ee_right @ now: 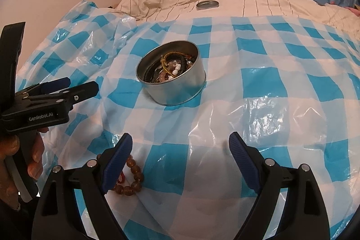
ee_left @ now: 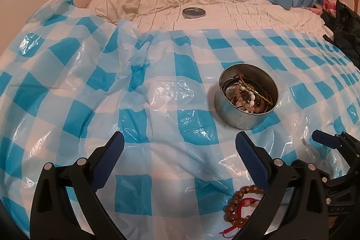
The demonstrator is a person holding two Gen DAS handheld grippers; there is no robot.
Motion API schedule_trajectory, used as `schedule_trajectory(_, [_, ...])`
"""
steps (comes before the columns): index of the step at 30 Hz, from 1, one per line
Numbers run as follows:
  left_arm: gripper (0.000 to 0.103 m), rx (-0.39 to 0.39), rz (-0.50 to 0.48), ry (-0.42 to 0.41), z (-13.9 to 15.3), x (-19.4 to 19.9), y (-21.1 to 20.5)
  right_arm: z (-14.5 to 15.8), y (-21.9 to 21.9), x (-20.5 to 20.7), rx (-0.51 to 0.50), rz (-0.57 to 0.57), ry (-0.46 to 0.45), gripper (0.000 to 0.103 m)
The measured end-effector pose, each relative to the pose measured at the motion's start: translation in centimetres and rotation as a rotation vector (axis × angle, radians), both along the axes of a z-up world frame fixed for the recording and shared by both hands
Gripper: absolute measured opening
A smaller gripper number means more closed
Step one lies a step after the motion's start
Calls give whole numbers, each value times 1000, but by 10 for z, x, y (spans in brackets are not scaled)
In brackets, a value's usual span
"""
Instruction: Organize jewelry
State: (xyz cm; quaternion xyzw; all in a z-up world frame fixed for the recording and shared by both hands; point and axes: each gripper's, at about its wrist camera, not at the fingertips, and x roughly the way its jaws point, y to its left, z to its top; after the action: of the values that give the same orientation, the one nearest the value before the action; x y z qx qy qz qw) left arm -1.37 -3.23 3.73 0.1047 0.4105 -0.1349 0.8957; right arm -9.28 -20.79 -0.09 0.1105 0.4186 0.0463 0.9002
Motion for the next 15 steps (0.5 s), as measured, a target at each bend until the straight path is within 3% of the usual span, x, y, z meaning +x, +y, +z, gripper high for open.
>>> schedule_trajectory(15, [95,10,3,-7,1,0,2,-5,3,1,-6,8,17,87])
